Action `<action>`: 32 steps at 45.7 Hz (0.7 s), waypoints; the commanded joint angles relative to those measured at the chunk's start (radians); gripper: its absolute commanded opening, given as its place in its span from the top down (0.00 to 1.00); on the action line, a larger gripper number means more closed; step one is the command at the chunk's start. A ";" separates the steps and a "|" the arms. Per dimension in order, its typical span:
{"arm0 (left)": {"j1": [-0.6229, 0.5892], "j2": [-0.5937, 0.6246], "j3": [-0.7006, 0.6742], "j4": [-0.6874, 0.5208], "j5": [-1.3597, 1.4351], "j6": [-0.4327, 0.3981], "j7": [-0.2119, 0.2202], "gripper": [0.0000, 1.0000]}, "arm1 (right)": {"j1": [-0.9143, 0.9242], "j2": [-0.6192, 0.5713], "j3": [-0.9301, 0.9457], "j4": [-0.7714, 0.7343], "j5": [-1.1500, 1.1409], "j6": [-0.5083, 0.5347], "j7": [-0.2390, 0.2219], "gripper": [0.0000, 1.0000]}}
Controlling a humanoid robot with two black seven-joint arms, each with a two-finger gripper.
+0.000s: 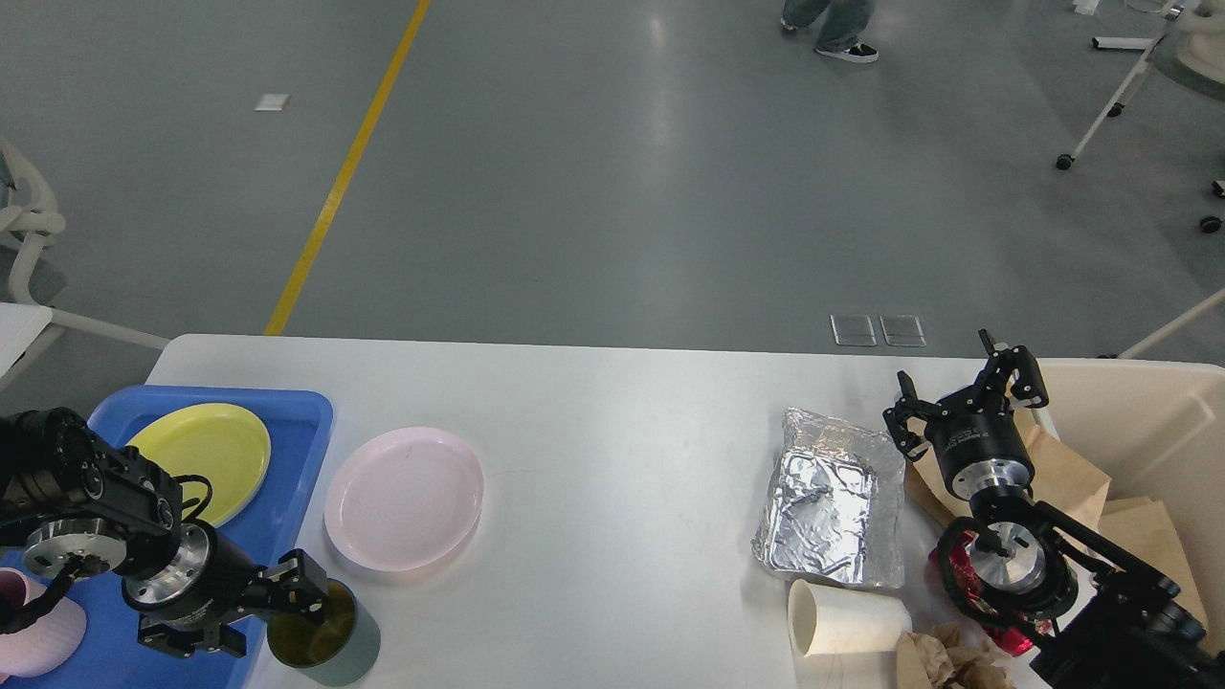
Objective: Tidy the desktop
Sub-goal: 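Close the left gripper around the olive-green cup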
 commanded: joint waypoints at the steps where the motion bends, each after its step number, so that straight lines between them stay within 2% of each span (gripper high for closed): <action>1: 0.027 -0.006 -0.021 0.021 0.005 0.002 -0.004 0.40 | 0.000 0.000 0.000 -0.001 0.000 0.000 0.000 0.00; 6: 0.064 -0.014 -0.060 0.046 0.013 0.004 -0.004 0.42 | 0.000 0.000 0.000 0.001 0.000 0.000 0.000 0.00; 11: 0.079 -0.014 -0.067 0.053 0.030 0.004 -0.004 0.48 | 0.002 0.000 0.000 0.001 0.000 0.000 0.000 0.00; 15: 0.089 -0.014 -0.069 0.053 0.033 0.004 -0.004 0.57 | 0.002 0.000 0.000 0.001 0.000 0.000 0.000 0.00; 27: 0.099 -0.020 -0.086 0.057 0.033 -0.001 -0.004 0.73 | 0.002 0.000 0.000 0.001 0.000 0.000 0.000 0.00; 32: 0.101 -0.020 -0.086 0.057 0.033 -0.005 -0.004 0.87 | 0.002 0.000 0.000 -0.001 0.000 0.000 0.000 0.00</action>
